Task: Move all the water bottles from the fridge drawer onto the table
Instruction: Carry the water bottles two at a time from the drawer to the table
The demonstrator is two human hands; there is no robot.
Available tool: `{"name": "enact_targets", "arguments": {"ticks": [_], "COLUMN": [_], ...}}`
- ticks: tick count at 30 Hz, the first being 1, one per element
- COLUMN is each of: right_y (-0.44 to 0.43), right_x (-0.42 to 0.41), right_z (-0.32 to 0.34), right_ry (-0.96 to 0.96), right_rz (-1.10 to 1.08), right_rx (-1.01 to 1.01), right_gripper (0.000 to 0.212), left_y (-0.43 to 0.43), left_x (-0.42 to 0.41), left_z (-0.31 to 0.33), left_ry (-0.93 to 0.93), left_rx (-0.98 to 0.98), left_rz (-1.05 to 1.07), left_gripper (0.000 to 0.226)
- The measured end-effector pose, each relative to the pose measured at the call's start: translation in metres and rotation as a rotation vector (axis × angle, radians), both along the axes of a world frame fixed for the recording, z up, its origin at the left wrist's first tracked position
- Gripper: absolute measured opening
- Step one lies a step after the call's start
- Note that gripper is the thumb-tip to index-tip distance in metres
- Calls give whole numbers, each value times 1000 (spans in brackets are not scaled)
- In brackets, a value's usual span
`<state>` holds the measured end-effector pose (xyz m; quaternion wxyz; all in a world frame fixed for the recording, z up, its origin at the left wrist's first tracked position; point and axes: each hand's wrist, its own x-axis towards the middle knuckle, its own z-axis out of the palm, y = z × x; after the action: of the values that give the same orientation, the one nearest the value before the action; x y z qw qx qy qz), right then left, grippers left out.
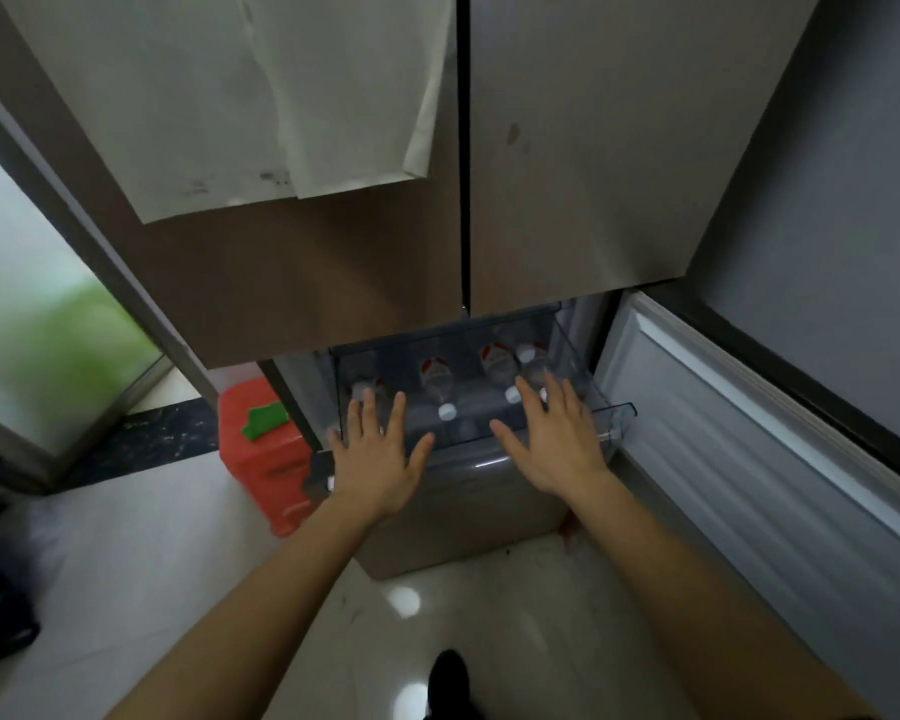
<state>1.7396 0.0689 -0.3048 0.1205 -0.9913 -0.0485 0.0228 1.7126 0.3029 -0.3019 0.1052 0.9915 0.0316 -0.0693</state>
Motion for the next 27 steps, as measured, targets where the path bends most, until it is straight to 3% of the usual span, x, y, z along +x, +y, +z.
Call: {"name": "enact_targets", "arguments": {"ticks": [7, 14, 21, 27], "right_y": [5, 2, -3, -11], "right_x": [71, 138, 181, 193], "right_z": [-25, -66, -108, -118], "right_ry": [126, 516, 611, 656], "right_rz": [42, 49, 110, 165], "right_rx": [-68, 10, -19, 21], "right_gripper": [74, 75, 78, 66], "left_y": [-6, -18, -28, -42], "left_x": [77, 133, 155, 169], "left_z": [-42, -83, -112, -121], "left_ry": [131, 415, 500, 544], "left_rx": [-83, -114, -164, -147], "left_rz": [10, -73, -58, -86], "left_gripper": [73, 69, 64, 64]}}
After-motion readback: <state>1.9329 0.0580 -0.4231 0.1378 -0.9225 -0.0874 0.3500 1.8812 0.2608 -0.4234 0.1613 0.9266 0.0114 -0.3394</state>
